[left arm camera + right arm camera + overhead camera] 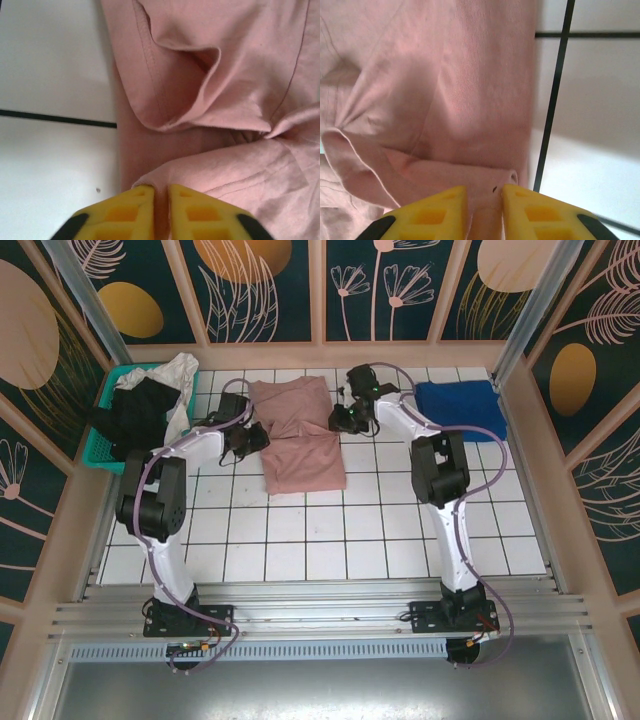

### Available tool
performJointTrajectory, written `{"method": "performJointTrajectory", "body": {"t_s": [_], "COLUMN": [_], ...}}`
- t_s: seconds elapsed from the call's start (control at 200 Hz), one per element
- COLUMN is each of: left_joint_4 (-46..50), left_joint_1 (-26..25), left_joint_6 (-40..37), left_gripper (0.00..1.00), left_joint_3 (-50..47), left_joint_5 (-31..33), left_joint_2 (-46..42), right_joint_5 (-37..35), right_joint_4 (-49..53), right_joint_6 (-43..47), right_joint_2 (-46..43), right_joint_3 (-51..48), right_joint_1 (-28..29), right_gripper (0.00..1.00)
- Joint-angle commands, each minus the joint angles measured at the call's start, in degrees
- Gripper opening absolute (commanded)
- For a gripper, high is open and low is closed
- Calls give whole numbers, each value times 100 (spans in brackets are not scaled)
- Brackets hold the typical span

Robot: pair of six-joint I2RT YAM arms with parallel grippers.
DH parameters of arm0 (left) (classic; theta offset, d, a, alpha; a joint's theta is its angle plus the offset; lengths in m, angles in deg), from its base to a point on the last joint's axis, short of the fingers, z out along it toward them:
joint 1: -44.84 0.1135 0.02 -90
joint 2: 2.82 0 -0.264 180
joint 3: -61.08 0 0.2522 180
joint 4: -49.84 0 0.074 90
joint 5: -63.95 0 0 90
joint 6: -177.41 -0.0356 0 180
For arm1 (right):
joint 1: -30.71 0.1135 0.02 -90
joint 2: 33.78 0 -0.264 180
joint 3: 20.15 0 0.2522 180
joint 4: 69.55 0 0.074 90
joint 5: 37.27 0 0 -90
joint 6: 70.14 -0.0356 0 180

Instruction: Fold and stack the t-shirts

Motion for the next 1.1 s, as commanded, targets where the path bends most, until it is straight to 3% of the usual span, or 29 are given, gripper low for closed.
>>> {"method": "performJointTrajectory", "body": {"t_s": [0.0,0.185,0.36,0.49,0.586,0.811,0.961,1.096], "left_joint_4": [272,544,807,592,480,214,323,298], "left_joint_1": [47,80,74,77,79,79,81,98], "left_joint_6": [-130,-231,-435,-569,-572,-509,-590,-579], "left_gripper": [35,42,48,58,64,64,63,62], "left_joint_3": [436,952,918,166,-180,98,454,532], "left_joint_5": [-160,-75,202,128,130,-115,-94,-83], "left_joint_2": [179,283,13,-395,-377,37,428,608], "right_joint_5": [76,-236,166,-148,-20,551,806,1004], "right_joint_4": [292,11,-1181,-1459,-1722,-2051,-2313,-2479], "right_joint_6": [95,112,108,93,-25,-82,-406,-828], "right_joint_2": [114,-403,-1532,-1791,-1747,-1247,-1036,-790], "right_joint_3": [598,314,-1790,-2706,-2835,-2198,-2036,-1940], "right_joint_1": [-188,-250,80,162,33,-61,-140,-239], "right_gripper": [29,31,32,33,33,35,45,46]}}
